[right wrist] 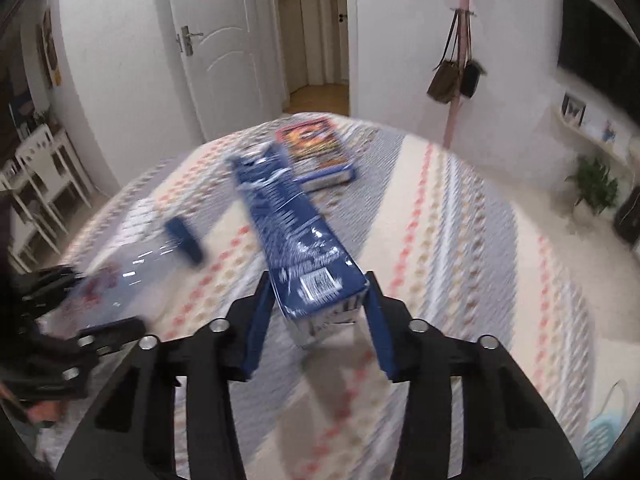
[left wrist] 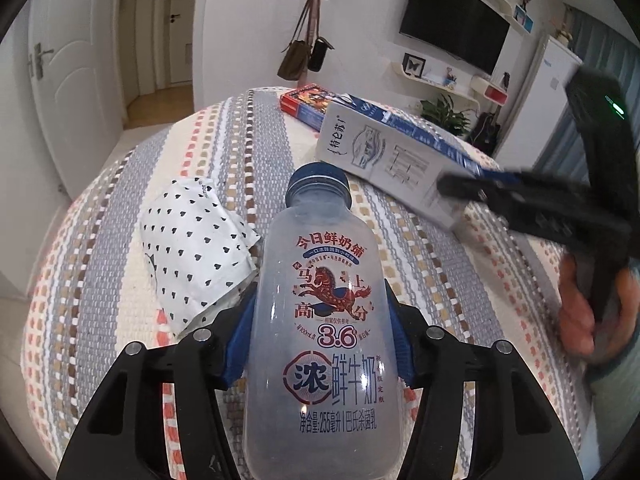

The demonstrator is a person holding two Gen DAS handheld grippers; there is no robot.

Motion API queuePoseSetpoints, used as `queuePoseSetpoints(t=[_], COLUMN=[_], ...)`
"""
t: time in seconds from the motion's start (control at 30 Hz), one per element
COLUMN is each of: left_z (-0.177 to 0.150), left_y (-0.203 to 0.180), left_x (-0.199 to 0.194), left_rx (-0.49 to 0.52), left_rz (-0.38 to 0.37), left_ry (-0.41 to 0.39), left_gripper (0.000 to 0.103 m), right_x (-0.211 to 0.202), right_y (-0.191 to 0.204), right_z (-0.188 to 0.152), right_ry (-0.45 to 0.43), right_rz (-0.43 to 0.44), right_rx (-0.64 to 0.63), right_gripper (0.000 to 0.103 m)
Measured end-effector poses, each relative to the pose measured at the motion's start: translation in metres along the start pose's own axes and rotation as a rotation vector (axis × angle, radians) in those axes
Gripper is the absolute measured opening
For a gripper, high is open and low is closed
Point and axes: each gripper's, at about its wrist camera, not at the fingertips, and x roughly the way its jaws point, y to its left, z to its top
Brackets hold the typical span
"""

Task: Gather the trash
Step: 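Release the blue carton and grasp the white milk carton with the right tool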

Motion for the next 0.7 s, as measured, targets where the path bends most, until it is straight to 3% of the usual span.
queuePoseSetpoints(t=[0.17, 0.3, 0.43, 0.53, 0.7], left_z=[0.001, -0.001, 0.0, 0.0, 0.0], left_y=[-0.002, -0.005, -0.007, -0.009, -0.008], left_x=[0.0, 0.0, 0.002, 0.002, 0.004], left_rx=[0.01, 0.027, 0.04, 0.044, 0.04], left_rz=[-0.002, 0.004, 0.011, 0.017, 0.021], left_ry=[-0.006, -0.009, -0.007, -0.007, -0.002], left_gripper=[0.055, 0.055, 0.055, 0.055, 0.055], right_x=[-0.022, -0.038, -0.059, -0.069, -0.062], right_y=[-0.008, -0.023, -0.026, -0.025, -0.005], right_z=[-0.027, -0.046, -0.053, -0.053, -0.043], right_ry=[0.028, 0.019, -0.023, -0.05, -0.043], right_rz=[0.126, 0.148, 0.013, -0.053, -0.082], right_rx=[0.256, 0.411, 0.403, 0.358, 0.232], right_gripper=[0.04, 0.041, 0.063, 0.069, 0.077])
